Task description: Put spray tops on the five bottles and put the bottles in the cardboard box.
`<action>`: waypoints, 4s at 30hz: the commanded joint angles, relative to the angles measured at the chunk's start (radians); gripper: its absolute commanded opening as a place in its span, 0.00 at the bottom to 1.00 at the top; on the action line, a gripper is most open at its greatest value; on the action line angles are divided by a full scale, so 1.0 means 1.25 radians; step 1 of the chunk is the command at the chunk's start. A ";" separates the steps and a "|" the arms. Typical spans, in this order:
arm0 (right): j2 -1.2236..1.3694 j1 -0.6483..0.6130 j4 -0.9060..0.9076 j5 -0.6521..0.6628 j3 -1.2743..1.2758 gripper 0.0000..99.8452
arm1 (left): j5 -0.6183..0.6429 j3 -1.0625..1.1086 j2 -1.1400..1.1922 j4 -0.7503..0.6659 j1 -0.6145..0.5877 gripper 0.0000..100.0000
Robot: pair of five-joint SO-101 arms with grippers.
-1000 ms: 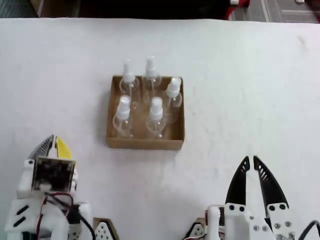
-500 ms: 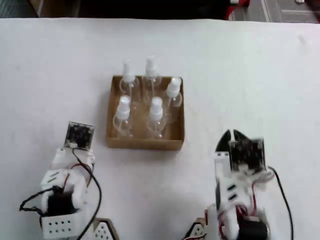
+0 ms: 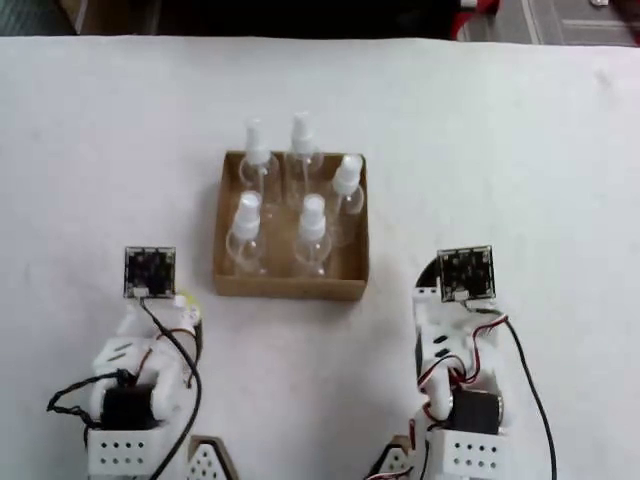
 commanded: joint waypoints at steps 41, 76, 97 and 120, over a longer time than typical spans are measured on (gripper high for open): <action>-0.008 -0.037 0.382 -0.091 0.007 0.02 | -0.061 -0.002 -0.013 0.177 0.014 0.02; -0.008 -0.033 0.382 -0.090 0.007 0.02 | -0.061 -0.002 -0.013 0.177 0.014 0.02; -0.008 -0.033 0.382 -0.090 0.007 0.02 | -0.061 -0.002 -0.013 0.177 0.014 0.02; -0.008 -0.033 0.382 -0.088 0.007 0.02 | -0.061 -0.002 -0.013 0.177 0.014 0.02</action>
